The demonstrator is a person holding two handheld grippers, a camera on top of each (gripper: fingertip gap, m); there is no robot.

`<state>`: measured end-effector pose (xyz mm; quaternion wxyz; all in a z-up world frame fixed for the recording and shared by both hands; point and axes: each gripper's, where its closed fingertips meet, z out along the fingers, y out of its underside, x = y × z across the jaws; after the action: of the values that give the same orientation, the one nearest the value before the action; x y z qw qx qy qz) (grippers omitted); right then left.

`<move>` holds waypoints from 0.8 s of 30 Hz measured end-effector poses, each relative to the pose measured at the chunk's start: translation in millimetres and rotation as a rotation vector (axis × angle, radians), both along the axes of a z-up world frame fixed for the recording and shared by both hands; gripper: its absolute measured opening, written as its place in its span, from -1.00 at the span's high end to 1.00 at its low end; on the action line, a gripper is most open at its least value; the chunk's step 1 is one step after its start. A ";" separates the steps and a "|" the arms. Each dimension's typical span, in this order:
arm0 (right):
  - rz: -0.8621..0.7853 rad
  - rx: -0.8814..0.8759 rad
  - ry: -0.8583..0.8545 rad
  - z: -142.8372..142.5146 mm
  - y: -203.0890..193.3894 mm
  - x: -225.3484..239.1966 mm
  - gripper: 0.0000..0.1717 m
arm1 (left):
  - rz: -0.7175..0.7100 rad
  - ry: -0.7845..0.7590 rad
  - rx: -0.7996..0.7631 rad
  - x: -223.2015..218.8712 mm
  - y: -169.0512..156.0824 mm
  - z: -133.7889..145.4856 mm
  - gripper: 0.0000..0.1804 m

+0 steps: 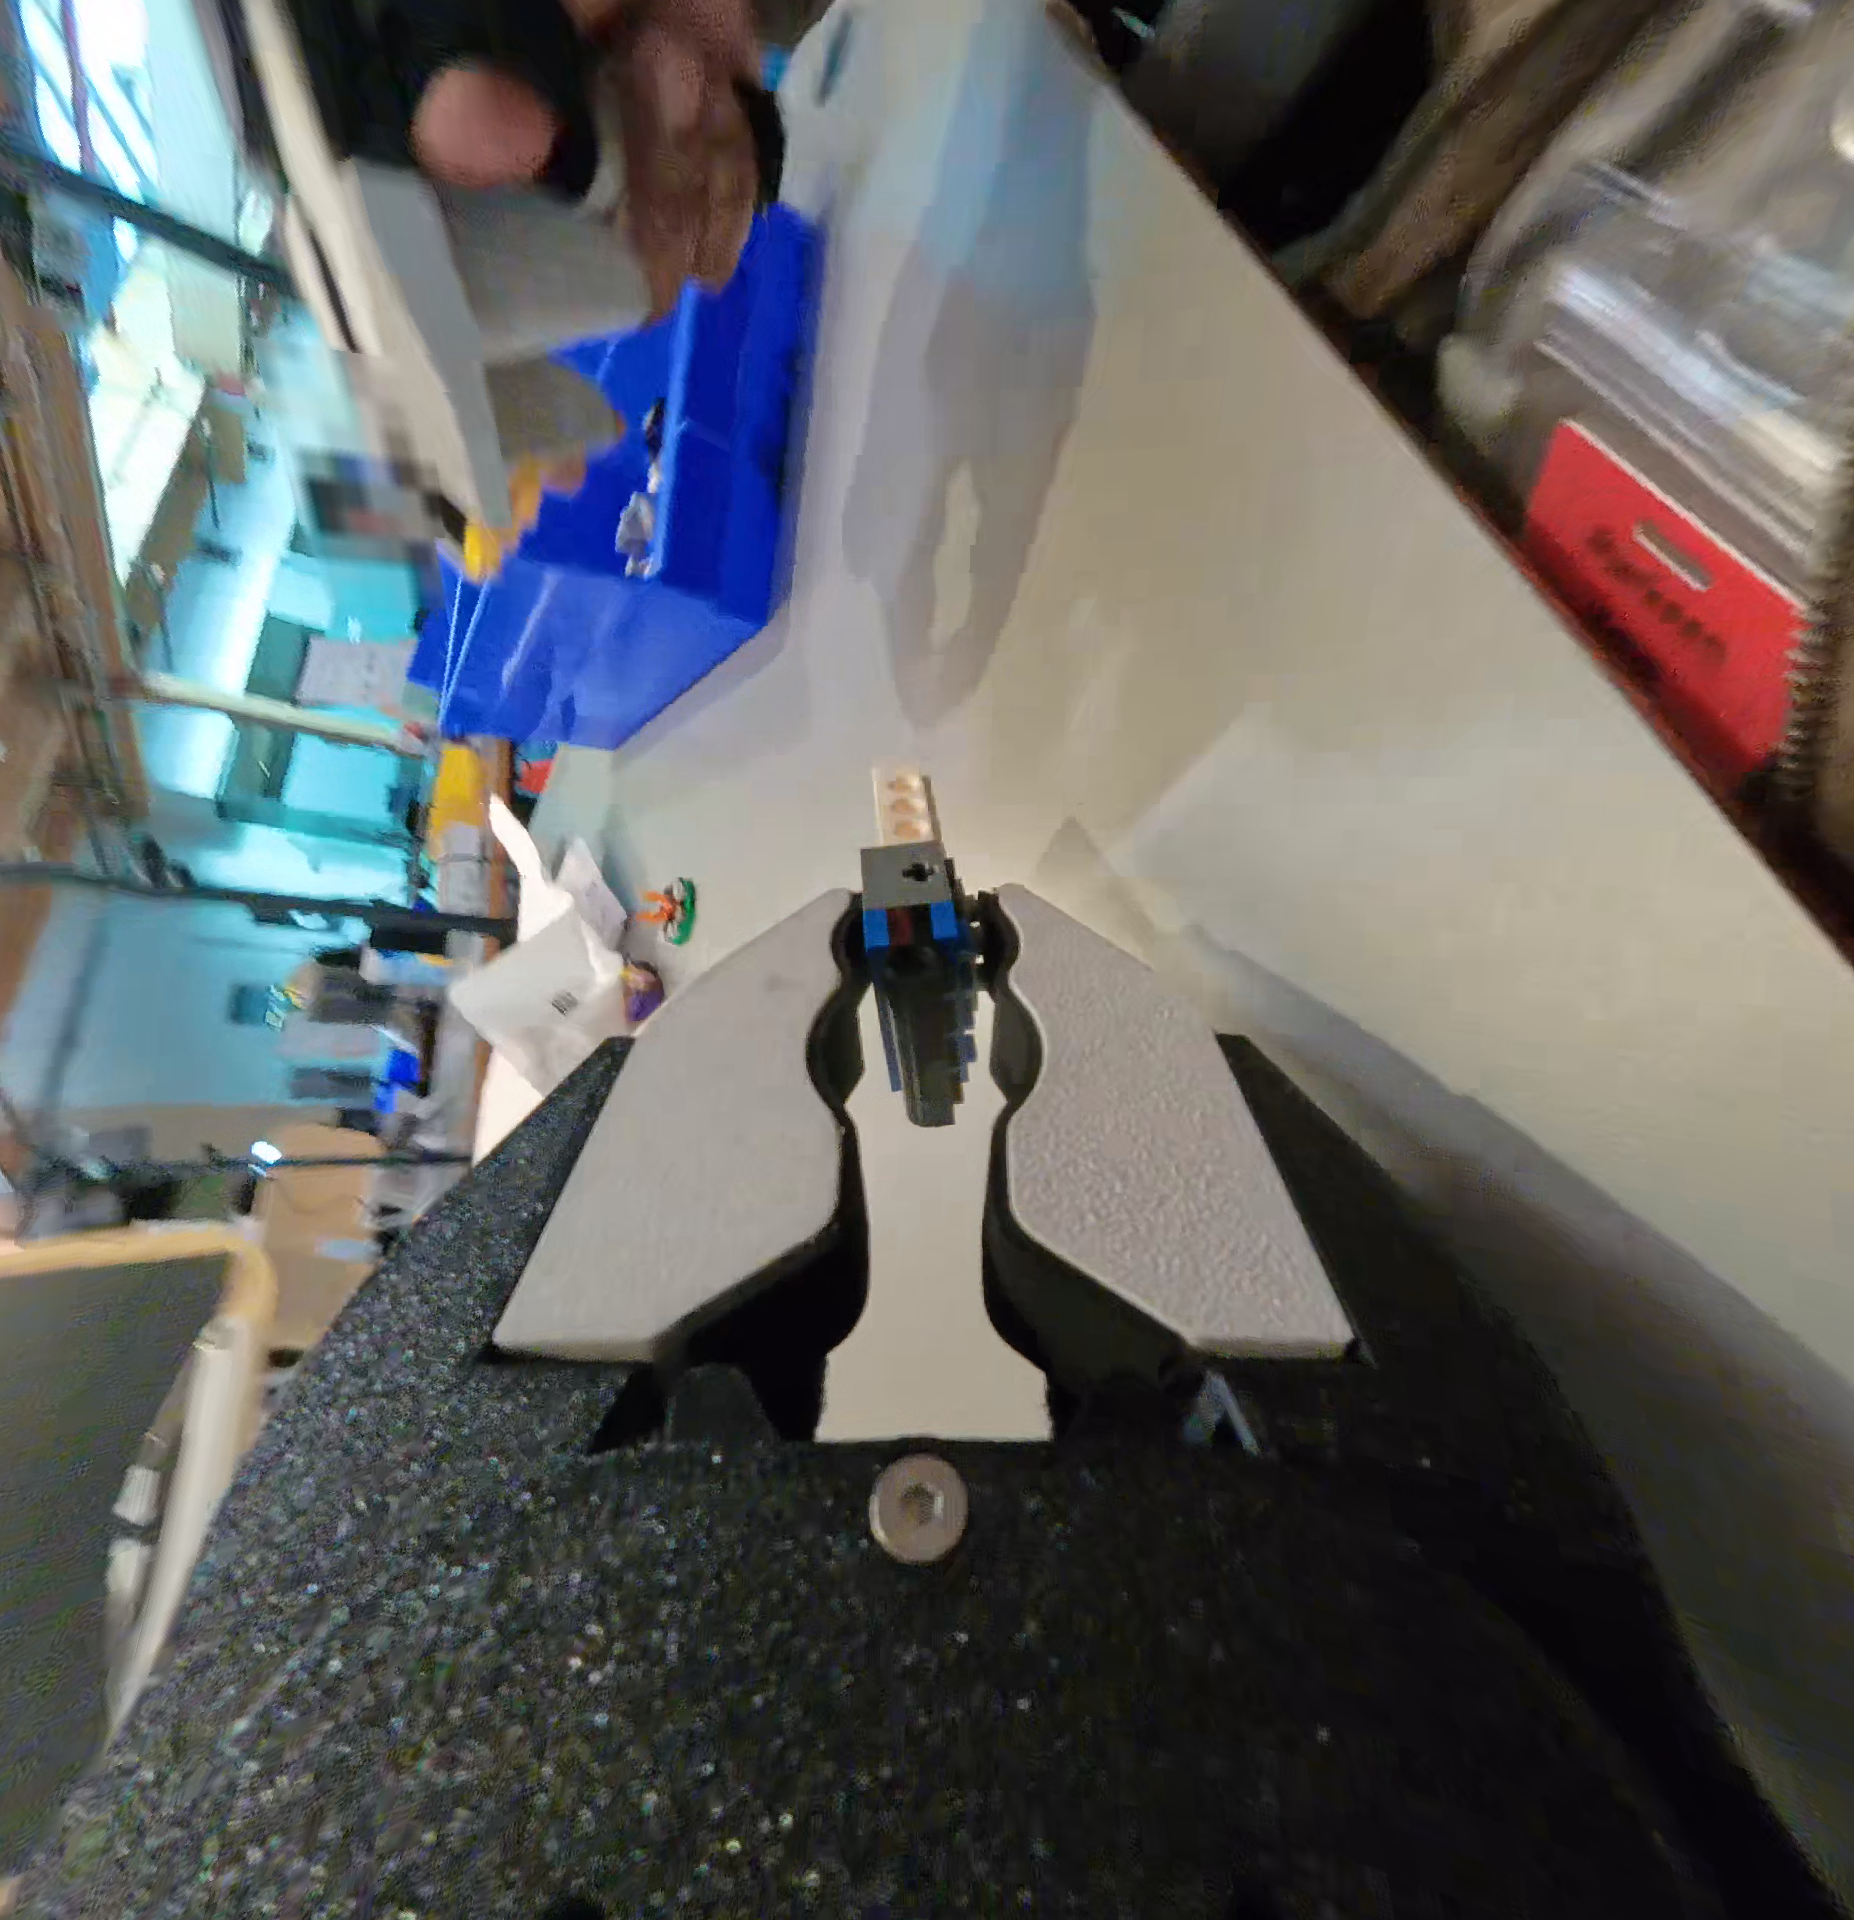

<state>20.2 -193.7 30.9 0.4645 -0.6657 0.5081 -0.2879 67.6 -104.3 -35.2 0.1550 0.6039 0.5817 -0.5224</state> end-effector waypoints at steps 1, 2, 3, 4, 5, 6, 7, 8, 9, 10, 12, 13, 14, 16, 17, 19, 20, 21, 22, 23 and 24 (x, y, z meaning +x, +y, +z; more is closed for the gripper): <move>-0.094 -0.060 -0.010 8.5 -20.0 -7.5 0.81 | 0.034 0.072 0.028 5.0 -3.6 5.1 0.78; -0.200 -0.119 -0.016 16.4 -42.3 -17.4 0.81 | 0.062 0.152 0.060 9.7 -6.6 10.7 0.78; -0.315 -0.180 -0.012 21.7 -66.9 -29.7 0.81 | 0.082 0.240 0.103 14.0 -9.0 15.7 0.78; -0.432 -0.245 0.010 22.8 -92.7 -44.1 0.81 | 0.107 0.317 0.144 18.6 -11.8 19.9 0.78; -0.540 -0.299 0.053 19.5 -117.5 -59.2 0.80 | 0.129 0.381 0.174 23.0 -14.5 23.9 0.79; -0.618 -0.325 0.108 12.8 -137.0 -73.0 0.80 | 0.138 0.439 0.216 25.0 -15.6 25.6 0.79; -0.663 -0.325 0.161 4.8 -150.0 -83.6 0.72 | 0.147 0.496 0.262 26.2 -16.6 26.0 0.78; -0.684 -0.317 0.196 -2.1 -157.2 -90.5 0.66 | 0.164 0.543 0.302 27.7 -18.3 25.3 0.78; -0.688 -0.314 0.209 -6.3 -160.1 -93.9 0.62 | 0.170 0.578 0.341 28.0 -18.8 23.8 0.78; -0.681 -0.322 0.207 -8.0 -159.5 -94.6 0.57 | 0.164 0.609 0.381 26.6 -18.0 22.3 0.78; -0.652 -0.358 0.175 -5.2 -151.0 -89.4 0.53 | 0.167 0.672 0.434 25.8 -18.4 21.7 0.78; -0.624 -0.385 0.152 -2.3 -143.2 -83.4 0.52 | 0.156 0.708 0.469 24.2 -17.8 22.0 0.78; -0.582 -0.416 0.125 0.6 -132.4 -75.2 0.52 | 0.153 0.750 0.493 23.5 -18.3 23.4 0.78; -0.455 -0.476 0.065 2.9 -100.9 -52.9 0.52 | 0.135 0.829 0.545 20.8 -18.4 27.6 0.78; -0.384 -0.502 0.036 1.5 -82.2 -40.1 0.52 | 0.127 0.868 0.562 19.8 -18.8 30.6 0.78; -0.236 -0.545 -0.013 -6.7 -42.6 -14.6 0.49 | 0.108 0.939 0.611 17.1 -18.7 34.8 0.78; -0.166 -0.563 -0.034 -12.4 -23.6 -2.7 0.48 | 0.095 0.971 0.643 15.0 -17.7 36.1 0.78; -0.110 -0.580 -0.054 -17.9 -6.8 8.3 0.47 | 0.093 0.996 0.669 13.9 -17.5 36.5 0.78; -0.061 -0.591 -0.070 -23.1 8.5 18.4 0.44 | 0.090 1.015 0.690 12.8 -17.0 36.8 0.78; -0.018 -0.592 -0.083 -27.8 22.5 27.3 0.41 | 0.075 1.031 0.715 10.5 -15.1 37.3 0.78; 0.018 -0.584 -0.095 -31.4 34.8 35.0 0.38 | 0.063 1.045 0.738 8.4 -13.2 37.9 0.78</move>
<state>55.2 -158.9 -0.5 0.2790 -0.7615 0.3756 -0.4486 76.0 -117.6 2.7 -0.3520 0.2659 0.7394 -0.5086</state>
